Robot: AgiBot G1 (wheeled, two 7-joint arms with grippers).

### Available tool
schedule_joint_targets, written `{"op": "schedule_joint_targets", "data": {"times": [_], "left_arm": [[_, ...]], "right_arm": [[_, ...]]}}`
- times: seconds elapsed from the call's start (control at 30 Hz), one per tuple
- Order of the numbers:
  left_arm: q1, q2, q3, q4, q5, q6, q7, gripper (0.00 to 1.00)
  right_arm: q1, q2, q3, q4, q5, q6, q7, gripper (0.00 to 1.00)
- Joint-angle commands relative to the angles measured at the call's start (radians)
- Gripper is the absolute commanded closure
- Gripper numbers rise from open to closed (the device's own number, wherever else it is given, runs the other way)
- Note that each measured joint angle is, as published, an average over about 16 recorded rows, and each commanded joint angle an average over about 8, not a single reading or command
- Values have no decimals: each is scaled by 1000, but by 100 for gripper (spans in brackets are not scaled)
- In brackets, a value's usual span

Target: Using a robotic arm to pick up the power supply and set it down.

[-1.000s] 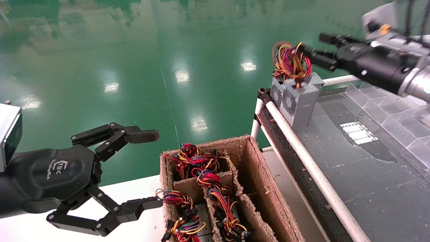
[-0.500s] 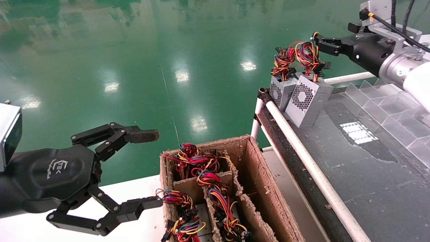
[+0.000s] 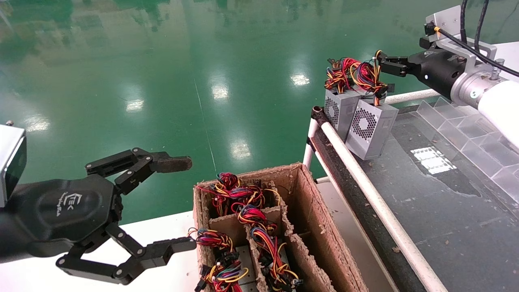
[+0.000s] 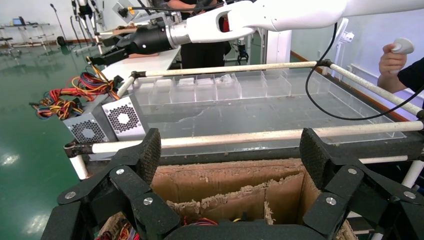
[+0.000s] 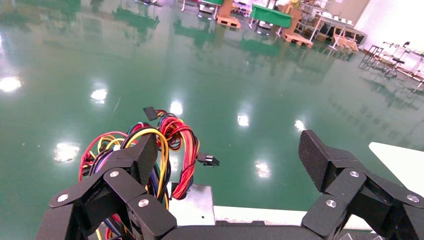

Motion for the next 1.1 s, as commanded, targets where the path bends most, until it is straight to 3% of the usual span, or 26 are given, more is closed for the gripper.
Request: {"op": "schedule_joint_targets", "data": {"times": [0.03, 0.87, 1.1], "left_arm": [[0, 0, 0, 0, 0, 0, 0, 0], [0, 0, 0, 0, 0, 0, 0, 0], [0, 0, 0, 0, 0, 0, 0, 0]], "right_arm": [[-3, 2, -3, -2, -4, -7, 4, 0], [-7, 14, -37, -18, -56, -72, 101, 0], [2, 10, -45, -23, -67, -33, 147, 0]]}}
